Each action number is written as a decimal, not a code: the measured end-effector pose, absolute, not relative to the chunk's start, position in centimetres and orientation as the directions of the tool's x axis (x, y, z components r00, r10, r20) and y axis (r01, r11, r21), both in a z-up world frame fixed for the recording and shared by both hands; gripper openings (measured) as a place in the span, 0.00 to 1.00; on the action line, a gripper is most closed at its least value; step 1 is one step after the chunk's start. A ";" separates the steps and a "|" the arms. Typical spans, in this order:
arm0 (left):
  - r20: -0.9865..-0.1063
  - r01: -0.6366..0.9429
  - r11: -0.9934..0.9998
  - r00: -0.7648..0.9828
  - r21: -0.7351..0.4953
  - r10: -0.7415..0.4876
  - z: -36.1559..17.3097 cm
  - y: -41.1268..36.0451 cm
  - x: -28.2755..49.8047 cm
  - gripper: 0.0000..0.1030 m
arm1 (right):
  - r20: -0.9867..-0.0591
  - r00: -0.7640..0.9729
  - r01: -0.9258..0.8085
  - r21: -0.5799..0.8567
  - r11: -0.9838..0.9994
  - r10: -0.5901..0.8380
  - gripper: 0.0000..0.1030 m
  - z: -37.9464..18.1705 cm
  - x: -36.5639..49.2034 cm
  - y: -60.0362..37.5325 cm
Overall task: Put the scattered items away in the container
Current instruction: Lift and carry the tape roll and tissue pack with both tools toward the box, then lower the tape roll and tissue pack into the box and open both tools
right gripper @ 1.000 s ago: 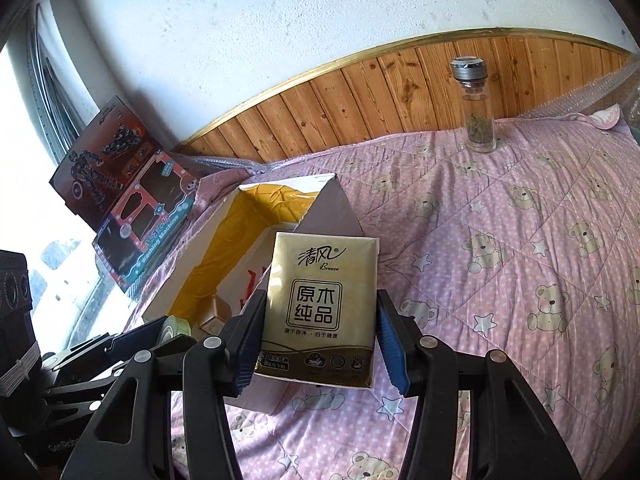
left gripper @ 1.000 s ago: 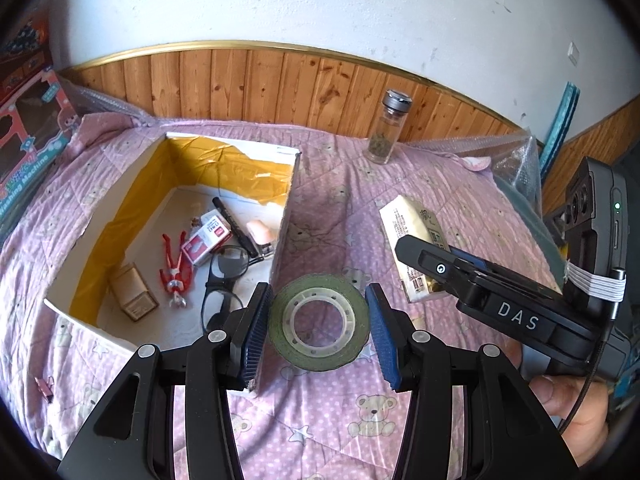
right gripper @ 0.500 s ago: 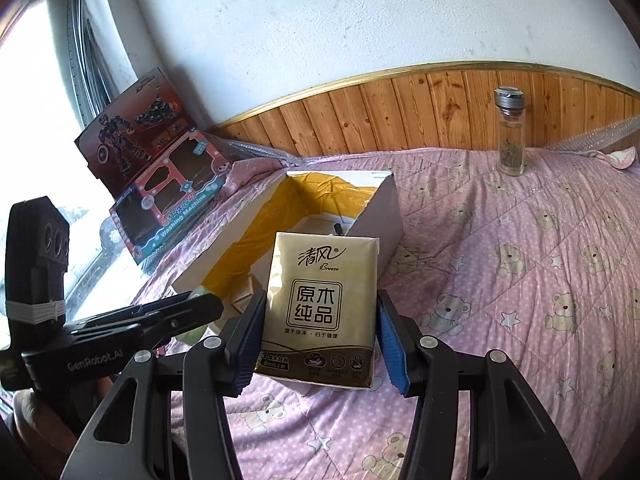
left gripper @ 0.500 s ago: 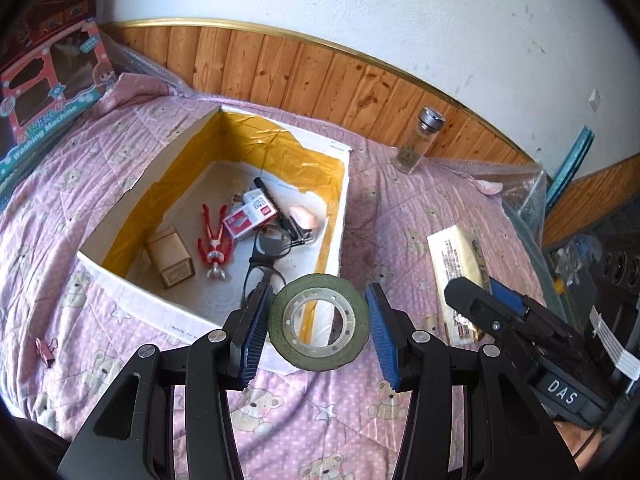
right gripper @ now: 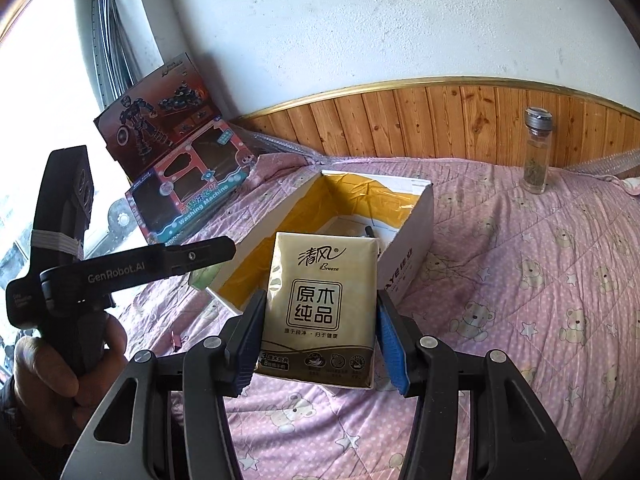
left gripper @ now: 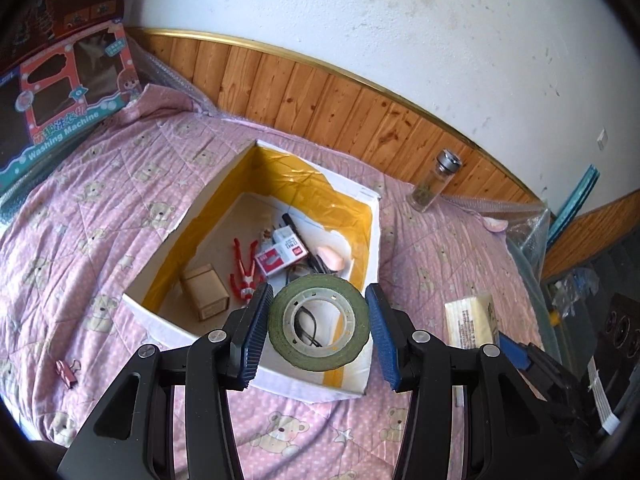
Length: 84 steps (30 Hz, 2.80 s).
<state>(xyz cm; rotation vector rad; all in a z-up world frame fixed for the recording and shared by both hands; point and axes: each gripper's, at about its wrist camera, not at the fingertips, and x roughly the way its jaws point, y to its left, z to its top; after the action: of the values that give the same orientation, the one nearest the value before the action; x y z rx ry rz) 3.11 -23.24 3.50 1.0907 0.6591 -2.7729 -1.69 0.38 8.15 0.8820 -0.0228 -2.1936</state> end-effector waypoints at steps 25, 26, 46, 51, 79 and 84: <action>-0.683 0.259 -0.877 -0.724 -0.404 0.100 3.8 -29.1 -7.1 0.48 | -0.626 -0.509 0.689 0.114 -0.716 -0.590 0.52 11.2 -10.2 -6.8; -0.687 0.264 -0.875 -0.720 -0.405 0.100 3.6 -29.3 -7.6 0.48 | -0.631 -0.510 0.692 0.104 -0.715 -0.585 0.52 11.1 -10.8 -7.1; -0.815 0.340 -0.906 -0.579 -0.253 0.010 -4.1 -31.2 -17.9 0.51 | -0.754 -0.504 0.671 -0.034 -0.741 -0.421 0.62 3.7 -21.1 -12.6; -0.808 0.325 -0.897 -0.586 -0.300 0.058 -4.4 -31.4 -17.7 0.54 | -0.755 -0.502 0.641 0.003 -0.767 -0.422 0.68 2.7 -21.6 -11.6; -0.730 0.226 -0.958 -0.683 -0.178 -0.025 5.1 -21.5 1.1 0.62 | -0.791 -0.325 0.830 0.024 -0.558 -0.519 0.70 7.3 -3.9 -5.9; -0.718 0.236 -0.957 -0.695 -0.169 -0.044 5.5 -20.4 4.1 0.69 | -0.812 -0.333 0.839 -0.023 -0.543 -0.480 0.71 7.0 -2.1 -5.1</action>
<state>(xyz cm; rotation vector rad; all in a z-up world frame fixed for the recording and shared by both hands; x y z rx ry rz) 4.11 -20.38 5.47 1.1482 0.3752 -2.7325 -2.06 -5.06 7.04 0.9918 0.5682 -1.9651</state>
